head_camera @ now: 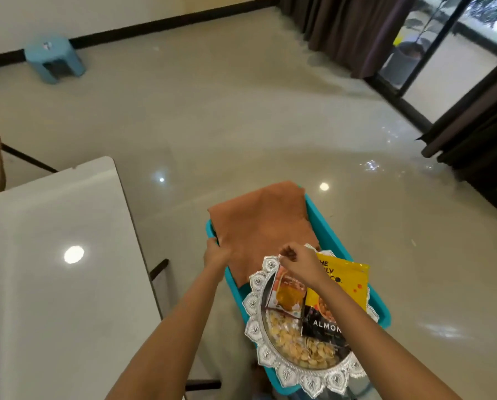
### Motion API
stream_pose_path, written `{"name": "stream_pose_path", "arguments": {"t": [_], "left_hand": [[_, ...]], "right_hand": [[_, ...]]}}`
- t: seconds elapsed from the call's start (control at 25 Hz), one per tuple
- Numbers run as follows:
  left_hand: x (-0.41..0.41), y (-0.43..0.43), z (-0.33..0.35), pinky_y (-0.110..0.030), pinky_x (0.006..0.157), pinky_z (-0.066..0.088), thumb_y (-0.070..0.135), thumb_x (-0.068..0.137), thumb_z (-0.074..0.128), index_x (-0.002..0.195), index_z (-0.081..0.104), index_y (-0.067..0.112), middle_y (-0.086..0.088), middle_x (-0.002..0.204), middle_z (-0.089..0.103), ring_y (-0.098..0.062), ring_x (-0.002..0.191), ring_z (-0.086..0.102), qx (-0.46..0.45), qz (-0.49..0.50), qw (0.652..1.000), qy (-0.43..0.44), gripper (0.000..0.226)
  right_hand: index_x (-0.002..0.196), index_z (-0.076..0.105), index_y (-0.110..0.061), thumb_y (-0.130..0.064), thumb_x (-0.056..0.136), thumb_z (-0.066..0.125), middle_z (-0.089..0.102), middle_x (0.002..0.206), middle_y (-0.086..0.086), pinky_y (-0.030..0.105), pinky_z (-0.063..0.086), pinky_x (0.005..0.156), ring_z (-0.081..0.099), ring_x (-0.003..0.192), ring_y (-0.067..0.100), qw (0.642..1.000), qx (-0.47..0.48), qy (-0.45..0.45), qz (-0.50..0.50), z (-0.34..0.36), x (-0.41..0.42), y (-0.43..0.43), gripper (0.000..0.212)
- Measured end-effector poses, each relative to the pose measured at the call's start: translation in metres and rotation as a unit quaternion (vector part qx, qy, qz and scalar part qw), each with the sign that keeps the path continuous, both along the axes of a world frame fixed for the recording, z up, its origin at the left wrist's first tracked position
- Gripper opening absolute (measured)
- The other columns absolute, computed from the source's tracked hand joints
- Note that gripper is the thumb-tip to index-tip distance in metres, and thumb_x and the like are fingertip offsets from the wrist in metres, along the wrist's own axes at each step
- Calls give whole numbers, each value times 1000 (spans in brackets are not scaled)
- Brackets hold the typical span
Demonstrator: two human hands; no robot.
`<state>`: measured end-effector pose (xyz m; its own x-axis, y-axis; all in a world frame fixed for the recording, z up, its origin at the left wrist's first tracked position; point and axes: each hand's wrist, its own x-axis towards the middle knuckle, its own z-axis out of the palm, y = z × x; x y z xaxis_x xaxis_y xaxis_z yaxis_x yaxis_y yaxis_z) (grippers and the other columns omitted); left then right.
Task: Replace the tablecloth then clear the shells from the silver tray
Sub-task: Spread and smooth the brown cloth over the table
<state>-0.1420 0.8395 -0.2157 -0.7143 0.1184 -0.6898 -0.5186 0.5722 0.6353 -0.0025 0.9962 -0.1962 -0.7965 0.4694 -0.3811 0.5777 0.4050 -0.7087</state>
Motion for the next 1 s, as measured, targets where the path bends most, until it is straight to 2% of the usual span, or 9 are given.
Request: {"name": "stream_pose_path", "arguments": {"t": [0.08, 0.16, 0.28, 0.4, 0.52, 0.64, 0.76, 0.88, 1.0], "left_hand": [[-31, 10, -9, -35, 90, 44, 26, 81, 64, 144, 27, 10, -17, 134, 48, -34, 119, 50, -41, -5, 999, 29, 75], [-62, 20, -21, -38, 98, 41, 22, 86, 63, 149, 16, 7, -19, 143, 40, -35, 128, 44, -72, -19, 997, 38, 80], [-90, 32, -35, -40, 107, 37, 29, 86, 68, 151, 15, 9, -15, 149, 35, -33, 134, 38, -65, -42, 997, 31, 86], [-95, 43, -44, -39, 106, 39, 32, 85, 68, 146, 31, 12, -13, 143, 43, -33, 129, 43, -74, -39, 995, 52, 73], [-88, 47, -38, -36, 90, 47, 28, 88, 63, 118, 56, 7, -14, 118, 61, -31, 107, 56, -91, -52, 988, 117, 38], [-74, 47, -18, -31, 73, 45, 24, 86, 63, 98, 62, 8, -8, 92, 64, -28, 92, 60, -19, -44, 980, 192, 20], [-59, 51, 18, -29, 72, 47, 23, 84, 65, 95, 66, 13, -2, 85, 66, -22, 84, 61, 59, -19, 968, 244, 14], [-45, 49, 71, -41, 74, 56, 32, 79, 67, 85, 66, 27, 7, 79, 66, -18, 80, 62, 148, 16, 964, 222, 8], [-38, 26, 132, -48, 73, 57, 35, 80, 68, 83, 66, 29, 5, 81, 67, -19, 85, 64, 230, 69, 951, 194, 7]], "right_hand": [[103, 64, -9, -15, 88, 63, 64, 95, 0, 27, 49, 83, 61, 89, 15, 1000, -7, -1, 6, -13, -14, 7, 16], [102, 64, -11, -14, 88, 61, 65, 96, 0, 24, 47, 79, 61, 89, 14, 1000, -11, 0, -1, -21, -21, 12, 15], [100, 64, -13, -13, 89, 60, 65, 92, -3, 17, 46, 74, 61, 86, 10, 1000, -16, -2, -1, -28, -19, 15, 12], [98, 61, -18, -13, 90, 58, 65, 89, -6, 9, 46, 65, 61, 80, 4, 1000, -18, -11, 14, -31, -14, 18, 10], [97, 61, -18, -14, 89, 59, 65, 87, -5, 7, 43, 62, 60, 77, 2, 999, -15, -23, 17, -32, -8, 20, 9], [94, 62, -19, -17, 89, 61, 66, 85, -4, 15, 47, 65, 62, 76, 7, 1000, -5, -25, 14, -26, -4, 18, 6], [89, 61, -21, -17, 87, 61, 68, 84, 1, 24, 49, 68, 63, 76, 12, 999, 13, -40, 25, -20, -3, 12, 5], [96, 63, -15, -16, 88, 59, 69, 94, 5, 30, 49, 74, 65, 85, 19, 995, 44, -70, 46, -14, -1, 2, 10], [114, 58, -7, -21, 88, 62, 65, 107, 7, 28, 44, 78, 63, 95, 23, 996, 69, -56, 24, 3, 1, -17, 29]]}}
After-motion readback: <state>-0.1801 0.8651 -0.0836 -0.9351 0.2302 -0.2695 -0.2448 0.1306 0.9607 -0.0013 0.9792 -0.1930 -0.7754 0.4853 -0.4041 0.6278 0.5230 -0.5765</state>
